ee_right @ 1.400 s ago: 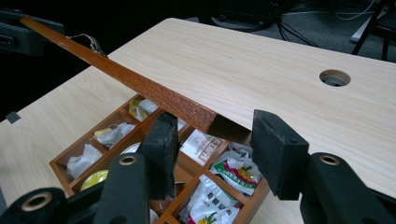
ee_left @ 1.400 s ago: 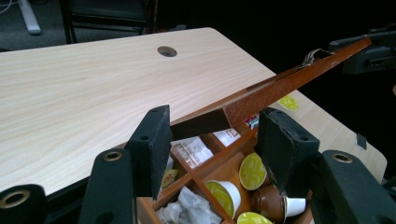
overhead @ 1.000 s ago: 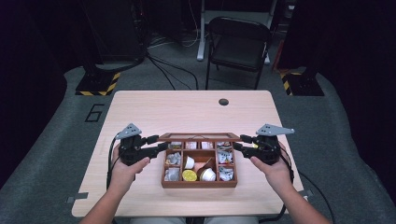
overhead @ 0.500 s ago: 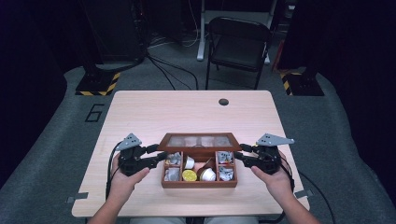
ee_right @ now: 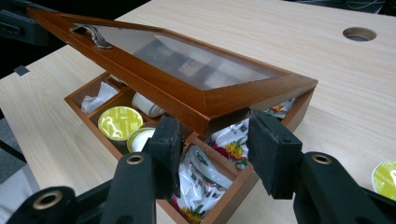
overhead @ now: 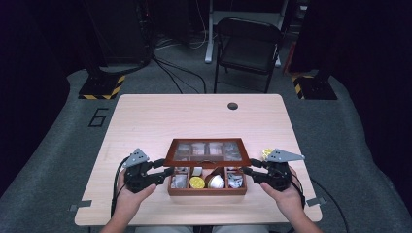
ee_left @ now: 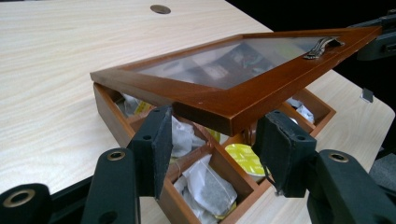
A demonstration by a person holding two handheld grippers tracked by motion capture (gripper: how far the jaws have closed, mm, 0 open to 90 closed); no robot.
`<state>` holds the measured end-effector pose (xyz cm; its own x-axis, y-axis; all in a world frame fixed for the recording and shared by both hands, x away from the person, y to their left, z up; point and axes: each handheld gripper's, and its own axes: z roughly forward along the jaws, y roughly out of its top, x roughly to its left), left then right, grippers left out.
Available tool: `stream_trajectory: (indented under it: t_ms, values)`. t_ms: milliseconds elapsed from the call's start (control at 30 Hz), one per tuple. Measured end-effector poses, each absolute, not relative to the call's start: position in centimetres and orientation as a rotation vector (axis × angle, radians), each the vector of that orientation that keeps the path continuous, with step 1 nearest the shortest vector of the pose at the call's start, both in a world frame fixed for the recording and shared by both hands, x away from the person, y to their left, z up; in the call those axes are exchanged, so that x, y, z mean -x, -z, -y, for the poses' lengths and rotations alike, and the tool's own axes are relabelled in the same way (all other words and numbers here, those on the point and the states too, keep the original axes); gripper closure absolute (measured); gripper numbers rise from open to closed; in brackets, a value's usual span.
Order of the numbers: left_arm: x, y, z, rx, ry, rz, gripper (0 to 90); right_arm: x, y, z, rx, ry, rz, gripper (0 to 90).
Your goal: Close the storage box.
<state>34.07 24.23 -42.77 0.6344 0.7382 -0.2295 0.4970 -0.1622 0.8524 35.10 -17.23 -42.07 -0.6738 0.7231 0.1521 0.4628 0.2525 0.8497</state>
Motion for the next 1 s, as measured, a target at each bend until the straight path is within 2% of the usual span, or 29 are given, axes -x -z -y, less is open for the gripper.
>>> stream_trajectory:
  t_ms: [1000]
  values:
    - [-32.8,46.4,-23.9,-1.827,-0.257,-1.021,46.5,-33.5,45.6,16.7,-1.108,-1.352,-2.288,55.0]
